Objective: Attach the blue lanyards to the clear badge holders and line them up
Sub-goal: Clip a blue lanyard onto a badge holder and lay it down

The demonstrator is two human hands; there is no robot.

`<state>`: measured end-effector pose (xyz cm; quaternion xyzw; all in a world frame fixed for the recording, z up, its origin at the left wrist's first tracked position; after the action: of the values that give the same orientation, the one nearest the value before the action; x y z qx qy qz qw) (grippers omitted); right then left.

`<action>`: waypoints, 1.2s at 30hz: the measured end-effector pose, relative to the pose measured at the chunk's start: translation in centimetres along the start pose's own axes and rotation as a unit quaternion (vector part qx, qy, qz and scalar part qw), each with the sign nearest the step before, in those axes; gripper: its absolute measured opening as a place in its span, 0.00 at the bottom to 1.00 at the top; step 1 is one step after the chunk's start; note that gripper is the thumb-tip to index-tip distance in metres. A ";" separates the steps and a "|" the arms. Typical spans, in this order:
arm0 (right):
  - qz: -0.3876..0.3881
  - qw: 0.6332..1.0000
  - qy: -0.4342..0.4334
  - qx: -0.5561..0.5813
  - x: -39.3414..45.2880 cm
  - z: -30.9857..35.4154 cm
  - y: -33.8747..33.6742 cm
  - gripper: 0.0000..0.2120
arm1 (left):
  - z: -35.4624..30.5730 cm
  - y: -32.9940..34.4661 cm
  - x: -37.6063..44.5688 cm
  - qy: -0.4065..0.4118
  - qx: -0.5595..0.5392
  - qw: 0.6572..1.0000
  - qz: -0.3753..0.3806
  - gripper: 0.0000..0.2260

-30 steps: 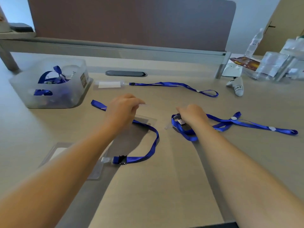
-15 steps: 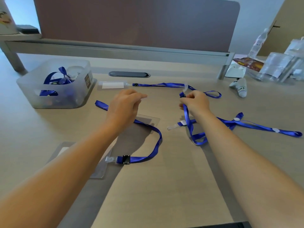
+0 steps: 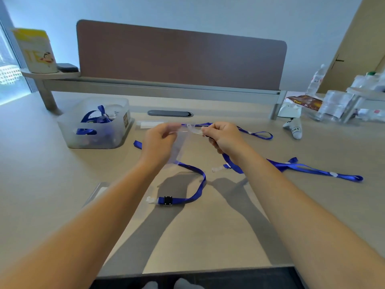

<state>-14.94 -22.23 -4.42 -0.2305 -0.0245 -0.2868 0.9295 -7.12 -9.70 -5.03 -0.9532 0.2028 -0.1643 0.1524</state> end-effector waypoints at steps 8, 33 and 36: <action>-0.027 0.998 0.030 0.056 -0.7 0.4 1.3 0.15 | 0.2 -0.8 -0.9 -0.081 -0.116 0.990 0.015 0.13; 0.014 0.981 0.049 0.189 -1.0 1.7 3.6 0.14 | -0.3 -1.7 -0.8 0.073 -0.005 0.996 -0.044 0.15; 0.035 0.980 0.057 0.189 -1.0 1.4 3.8 0.15 | -0.3 -2.2 -0.6 0.125 0.057 0.988 -0.073 0.15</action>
<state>-13.59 -18.28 -4.89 -0.0348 -0.0170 -0.2571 0.9656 -6.97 -7.54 -4.14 -0.9272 0.1403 -0.3043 0.1671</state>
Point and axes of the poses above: each hand's wrist, its own x-axis towards the middle knuckle, its own y-axis out of the palm, z = x × y, the point moved 6 cm from there along x, towards the middle knuckle, and after that the axes turned 8 degrees about -y, right-handed, at the moved point
